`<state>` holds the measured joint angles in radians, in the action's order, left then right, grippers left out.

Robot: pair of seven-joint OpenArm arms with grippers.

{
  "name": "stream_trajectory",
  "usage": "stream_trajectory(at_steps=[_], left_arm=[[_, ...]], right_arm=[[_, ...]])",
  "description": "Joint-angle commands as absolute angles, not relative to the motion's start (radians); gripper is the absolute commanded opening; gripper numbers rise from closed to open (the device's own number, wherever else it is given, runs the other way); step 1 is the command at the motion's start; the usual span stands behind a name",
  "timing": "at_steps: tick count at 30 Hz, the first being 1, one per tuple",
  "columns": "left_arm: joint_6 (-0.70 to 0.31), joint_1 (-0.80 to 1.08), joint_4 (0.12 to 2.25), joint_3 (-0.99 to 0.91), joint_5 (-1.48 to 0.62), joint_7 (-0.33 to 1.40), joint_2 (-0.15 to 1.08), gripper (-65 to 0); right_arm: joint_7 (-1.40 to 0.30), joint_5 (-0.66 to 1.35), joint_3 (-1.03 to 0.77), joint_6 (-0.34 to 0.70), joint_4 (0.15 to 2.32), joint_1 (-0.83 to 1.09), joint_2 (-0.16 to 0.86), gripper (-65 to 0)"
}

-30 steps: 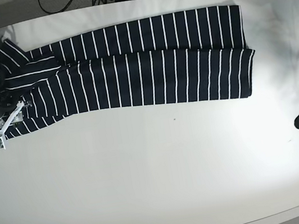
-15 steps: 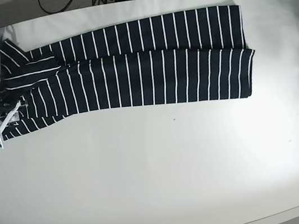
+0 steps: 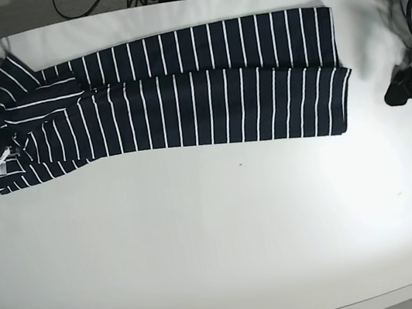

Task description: Fold the T-shirt properly

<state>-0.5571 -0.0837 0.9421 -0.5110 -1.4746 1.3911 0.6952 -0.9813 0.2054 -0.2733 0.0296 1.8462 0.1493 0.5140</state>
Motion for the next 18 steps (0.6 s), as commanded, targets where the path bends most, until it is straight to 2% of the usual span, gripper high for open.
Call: stream_trajectory(at_steps=[1, 9, 18], left_arm=[[-0.558, -0.097, 0.956, -0.520, -1.484, 1.396, 0.714, -15.8], [-0.557, -0.092, 0.956, -0.462, -1.484, 1.396, 0.666, -15.8], [-0.557, -0.092, 0.956, -0.334, -1.484, 1.396, 0.747, -15.8]], right_arm=[[-0.965, 0.192, -0.294, 0.027, 1.863, 0.141, 0.536, -25.1], [-0.962, 0.178, -0.315, 0.030, 1.863, 0.141, 0.535, -25.2], [-0.962, 0.145, -0.315, 0.027, 1.863, 0.141, 0.535, -25.1]])
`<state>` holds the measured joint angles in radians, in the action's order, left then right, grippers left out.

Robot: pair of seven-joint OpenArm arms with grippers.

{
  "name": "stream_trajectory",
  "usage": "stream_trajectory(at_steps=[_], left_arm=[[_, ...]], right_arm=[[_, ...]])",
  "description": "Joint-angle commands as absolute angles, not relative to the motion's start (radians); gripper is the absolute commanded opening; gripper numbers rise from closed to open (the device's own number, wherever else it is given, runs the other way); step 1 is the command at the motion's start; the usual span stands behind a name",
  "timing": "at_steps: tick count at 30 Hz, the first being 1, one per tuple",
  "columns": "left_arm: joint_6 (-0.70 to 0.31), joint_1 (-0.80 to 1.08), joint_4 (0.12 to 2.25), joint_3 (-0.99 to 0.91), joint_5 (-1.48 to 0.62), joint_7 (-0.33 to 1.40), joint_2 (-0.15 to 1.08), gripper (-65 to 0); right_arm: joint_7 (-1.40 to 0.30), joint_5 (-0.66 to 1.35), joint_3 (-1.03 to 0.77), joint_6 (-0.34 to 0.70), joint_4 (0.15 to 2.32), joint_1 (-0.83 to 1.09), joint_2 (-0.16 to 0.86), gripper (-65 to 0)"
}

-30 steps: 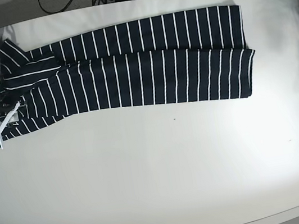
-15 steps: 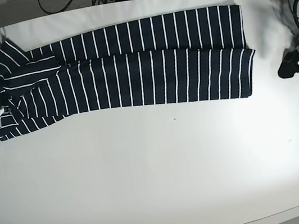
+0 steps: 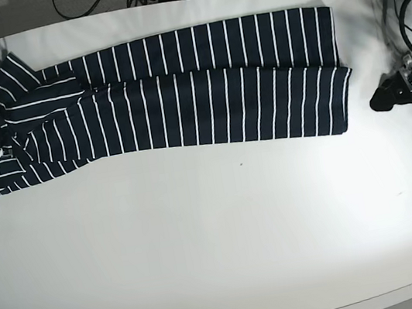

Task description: Fold the T-shirt properly

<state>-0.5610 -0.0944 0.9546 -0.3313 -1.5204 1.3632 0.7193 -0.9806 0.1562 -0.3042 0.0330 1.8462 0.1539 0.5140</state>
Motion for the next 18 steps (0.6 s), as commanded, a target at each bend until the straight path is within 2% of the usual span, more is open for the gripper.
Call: stream_trajectory(at_steps=[1, 7, 18], left_arm=[[-0.557, -0.091, 0.956, -0.327, -1.484, 1.396, 0.764, -15.8], [-0.557, -0.089, 0.956, -0.300, -1.484, 1.396, 0.837, -15.8], [-0.545, -0.089, 1.032, -0.013, -1.484, 1.396, 0.833, -15.8]], right_arm=[[-0.962, 0.130, -0.315, 0.022, 1.863, 0.141, 0.536, -25.2], [-0.962, 0.131, -0.315, 0.010, 1.863, 0.141, 0.535, -25.2], [-0.966, 0.129, -0.315, 0.010, 1.863, 0.141, 0.535, -25.2]])
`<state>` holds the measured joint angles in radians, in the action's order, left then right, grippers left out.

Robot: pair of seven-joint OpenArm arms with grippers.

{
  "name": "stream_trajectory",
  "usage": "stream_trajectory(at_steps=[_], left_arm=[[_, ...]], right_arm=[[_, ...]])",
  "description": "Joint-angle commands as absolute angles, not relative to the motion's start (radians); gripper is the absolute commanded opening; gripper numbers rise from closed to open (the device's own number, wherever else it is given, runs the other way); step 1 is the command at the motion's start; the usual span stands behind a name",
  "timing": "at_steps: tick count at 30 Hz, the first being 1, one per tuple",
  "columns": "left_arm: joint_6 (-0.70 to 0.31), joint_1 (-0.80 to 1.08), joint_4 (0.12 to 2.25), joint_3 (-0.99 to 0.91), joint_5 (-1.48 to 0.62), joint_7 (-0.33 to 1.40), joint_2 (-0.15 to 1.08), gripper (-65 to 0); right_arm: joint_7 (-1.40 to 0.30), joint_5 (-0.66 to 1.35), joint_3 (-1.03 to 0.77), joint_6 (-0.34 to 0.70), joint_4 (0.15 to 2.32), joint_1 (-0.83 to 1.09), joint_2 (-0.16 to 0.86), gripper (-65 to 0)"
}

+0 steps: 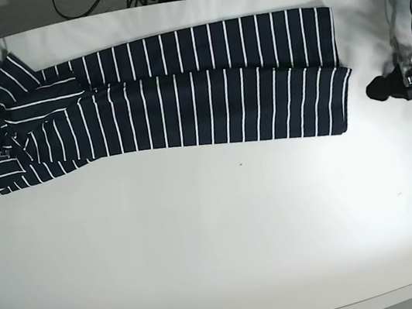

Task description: Fold the T-shirt properly

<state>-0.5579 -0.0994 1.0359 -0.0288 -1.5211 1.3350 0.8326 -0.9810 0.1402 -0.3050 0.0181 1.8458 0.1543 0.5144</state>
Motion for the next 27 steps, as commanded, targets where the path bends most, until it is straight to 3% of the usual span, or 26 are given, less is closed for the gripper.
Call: stream_trajectory(at_steps=[1, 7, 13, 24, 26, 27], left_arm=[[-0.545, -0.086, 1.051, -0.008, -1.484, 1.396, 0.831, -15.8], [-0.545, -0.044, 1.185, -0.007, -1.484, 1.396, 0.791, -15.8], [-0.549, 0.015, 1.287, -0.008, -1.484, 1.396, 0.665, -15.8], [-0.560, 0.055, 1.321, -0.120, -1.437, 1.396, 0.490, -15.8], [-0.560, 0.055, 1.321, -0.169, -1.407, 1.396, 0.474, -20.8], [-0.554, 0.055, 1.321, -0.194, -1.385, 1.396, 0.469, -29.8]], right_arm=[[-0.966, 0.129, -0.315, 0.010, 1.863, 0.141, 0.535, -25.2], [-0.966, 0.128, -0.315, 0.006, 1.863, 0.141, 0.535, -25.2], [-0.966, 0.125, -0.315, 0.007, 1.863, 0.141, 0.535, -25.2], [-0.966, 0.118, -0.315, 0.007, 1.863, 0.141, 0.557, -25.2], [-0.970, 0.118, -0.315, 0.007, 1.863, 0.141, 0.575, -25.2], [-0.970, 0.118, -0.315, 0.007, 1.863, 0.141, 0.584, -25.2]])
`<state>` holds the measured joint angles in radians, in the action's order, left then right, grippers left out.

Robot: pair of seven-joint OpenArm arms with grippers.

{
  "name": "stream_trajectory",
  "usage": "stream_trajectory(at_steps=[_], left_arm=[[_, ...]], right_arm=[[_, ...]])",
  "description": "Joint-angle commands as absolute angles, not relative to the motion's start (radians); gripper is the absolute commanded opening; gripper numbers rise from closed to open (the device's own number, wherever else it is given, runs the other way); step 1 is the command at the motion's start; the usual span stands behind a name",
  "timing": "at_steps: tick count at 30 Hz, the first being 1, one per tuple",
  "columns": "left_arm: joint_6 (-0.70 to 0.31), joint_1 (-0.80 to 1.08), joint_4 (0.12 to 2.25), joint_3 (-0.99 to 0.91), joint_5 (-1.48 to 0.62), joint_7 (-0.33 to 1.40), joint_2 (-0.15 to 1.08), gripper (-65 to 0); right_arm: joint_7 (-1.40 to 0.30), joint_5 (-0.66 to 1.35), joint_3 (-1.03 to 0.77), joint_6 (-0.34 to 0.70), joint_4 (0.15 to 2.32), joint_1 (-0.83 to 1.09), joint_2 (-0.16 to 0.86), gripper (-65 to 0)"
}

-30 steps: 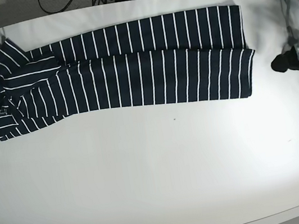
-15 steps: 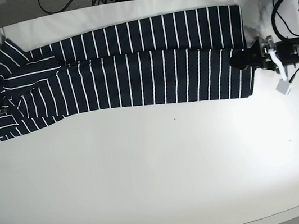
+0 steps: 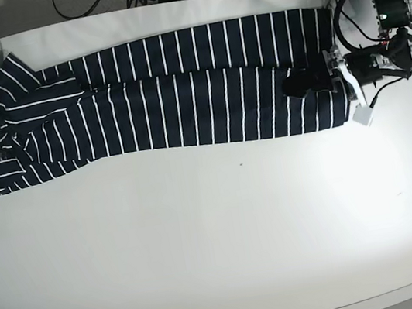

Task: Fold the T-shirt properly
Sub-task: 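Grasp the shirt end with the left gripper and straighten the shirt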

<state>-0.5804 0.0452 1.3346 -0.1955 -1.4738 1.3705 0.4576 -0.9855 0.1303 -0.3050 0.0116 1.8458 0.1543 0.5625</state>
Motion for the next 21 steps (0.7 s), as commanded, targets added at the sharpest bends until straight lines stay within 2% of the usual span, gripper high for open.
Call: stream_trajectory(at_steps=[1, 2, 3, 9, 11, 12, 13, 16, 21], left_arm=[[-0.551, 0.055, 1.321, -0.221, -1.366, 1.396, 0.466, -42.8], [-0.552, 0.055, 1.321, -0.249, -1.346, 1.396, 0.463, -57.3], [-0.552, 0.055, 1.321, -0.279, -1.333, 1.396, 0.463, -65.0], [-0.552, 0.052, 1.321, -0.450, -1.335, 1.396, 0.463, -65.0], [-0.552, 0.052, 1.321, -0.492, -1.335, 1.396, 0.463, -65.0], [-0.552, 0.052, 1.321, -0.507, -1.335, 1.396, 0.463, -65.0], [-0.552, 0.052, 1.321, -0.517, -1.336, 1.396, 0.463, -65.0], [-0.553, 0.052, 1.322, -0.530, -1.352, 1.396, 0.468, -65.0], [-0.553, 0.035, 1.323, -0.532, -1.376, 1.396, 0.471, -65.0]], right_arm=[[-0.970, 0.118, -0.315, 0.006, 1.863, 0.141, 0.593, -25.2], [-0.970, 0.122, -0.315, 0.007, 1.863, 0.141, 0.601, -25.2], [-0.969, 0.126, -0.315, 0.007, 1.863, 0.141, 0.608, -25.2], [-0.969, 0.156, -0.315, 0.009, 1.863, 0.141, 0.618, -25.9], [-0.965, 0.202, -0.315, 0.037, 1.863, 0.141, 0.618, -26.3], [-0.965, 0.233, -0.315, 0.057, 1.863, 0.141, 0.617, -28.7], [-0.965, 0.264, -0.315, 0.075, 1.863, 0.141, 0.617, -34.8], [-0.965, 0.392, -0.315, 0.145, 1.863, 0.141, 0.617, -65.0], [-0.962, 0.620, -0.315, 0.339, 1.843, 0.141, 0.615, -65.0]])
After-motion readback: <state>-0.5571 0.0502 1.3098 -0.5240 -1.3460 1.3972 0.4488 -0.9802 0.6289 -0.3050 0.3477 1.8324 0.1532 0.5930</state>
